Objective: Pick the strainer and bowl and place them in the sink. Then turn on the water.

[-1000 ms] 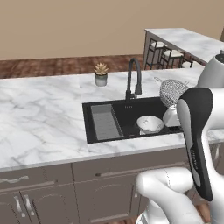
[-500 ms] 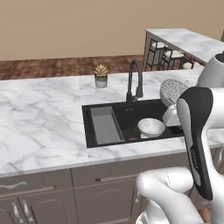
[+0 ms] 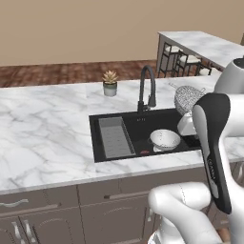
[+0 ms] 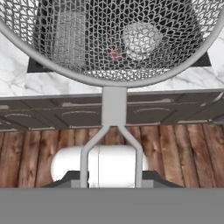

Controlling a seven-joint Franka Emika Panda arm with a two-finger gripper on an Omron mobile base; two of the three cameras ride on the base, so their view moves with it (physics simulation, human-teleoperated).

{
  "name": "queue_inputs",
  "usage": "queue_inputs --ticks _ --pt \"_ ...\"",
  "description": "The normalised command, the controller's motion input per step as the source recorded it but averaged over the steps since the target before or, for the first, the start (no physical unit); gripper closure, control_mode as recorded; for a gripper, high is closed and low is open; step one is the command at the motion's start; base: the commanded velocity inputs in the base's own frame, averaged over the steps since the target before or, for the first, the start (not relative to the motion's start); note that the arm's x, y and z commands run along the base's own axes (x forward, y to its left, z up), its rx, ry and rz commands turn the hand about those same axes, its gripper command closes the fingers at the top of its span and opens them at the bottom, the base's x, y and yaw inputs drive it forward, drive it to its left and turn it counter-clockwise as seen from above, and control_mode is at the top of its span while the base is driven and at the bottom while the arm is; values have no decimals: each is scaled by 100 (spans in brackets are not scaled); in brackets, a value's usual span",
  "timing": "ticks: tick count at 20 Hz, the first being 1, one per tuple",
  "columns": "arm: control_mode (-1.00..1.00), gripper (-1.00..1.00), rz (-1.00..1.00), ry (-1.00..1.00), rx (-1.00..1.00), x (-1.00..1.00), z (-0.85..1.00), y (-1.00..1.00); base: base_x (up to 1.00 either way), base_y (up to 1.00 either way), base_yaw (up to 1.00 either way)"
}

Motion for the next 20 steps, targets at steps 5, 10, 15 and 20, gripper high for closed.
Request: queue_inputs --ticks 5,10,15,20 --pt "-100 100 0 0 4 52 -23 -31 0 0 0" --pt "-100 100 0 0 3 43 -38 -26 0 0 0" --pt "-100 100 0 0 0 44 -30 -1 0 0 0" --pt "-100 100 0 0 0 48 -28 -4 0 0 0"
